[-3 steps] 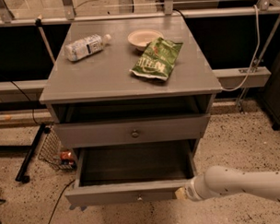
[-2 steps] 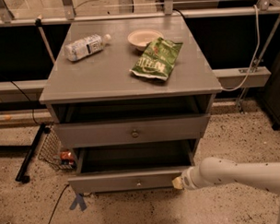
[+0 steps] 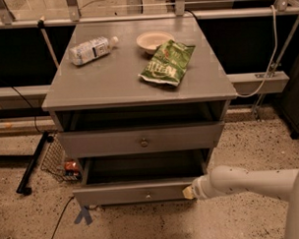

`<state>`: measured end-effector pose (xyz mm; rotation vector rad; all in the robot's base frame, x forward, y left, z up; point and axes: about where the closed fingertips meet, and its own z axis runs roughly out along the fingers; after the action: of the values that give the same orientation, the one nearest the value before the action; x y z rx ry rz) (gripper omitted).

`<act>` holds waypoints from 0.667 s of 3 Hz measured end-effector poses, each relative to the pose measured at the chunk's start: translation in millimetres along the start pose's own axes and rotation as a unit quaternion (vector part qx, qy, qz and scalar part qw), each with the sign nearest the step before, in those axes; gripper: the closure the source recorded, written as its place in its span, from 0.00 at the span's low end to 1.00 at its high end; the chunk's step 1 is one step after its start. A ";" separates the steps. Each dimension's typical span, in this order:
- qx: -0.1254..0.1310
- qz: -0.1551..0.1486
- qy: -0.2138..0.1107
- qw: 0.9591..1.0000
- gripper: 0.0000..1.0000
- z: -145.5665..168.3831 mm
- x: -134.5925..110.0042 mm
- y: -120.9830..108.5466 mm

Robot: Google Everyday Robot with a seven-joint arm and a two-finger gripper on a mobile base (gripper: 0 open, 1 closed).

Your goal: Close middle drawer

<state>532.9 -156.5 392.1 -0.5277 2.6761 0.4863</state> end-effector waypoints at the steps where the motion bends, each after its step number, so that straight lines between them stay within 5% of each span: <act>1: 0.010 -0.007 -0.008 1.000 1.00 9.4 -15.2 -7.0; 2: 0.022 -0.014 -0.031 0.999 1.00 16.5 -36.6 -14.2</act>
Offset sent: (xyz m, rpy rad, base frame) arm 0.0979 0.0075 0.0029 -0.0307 -0.2055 -0.0369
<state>575.1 -151.6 389.1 -0.5291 2.6105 0.4288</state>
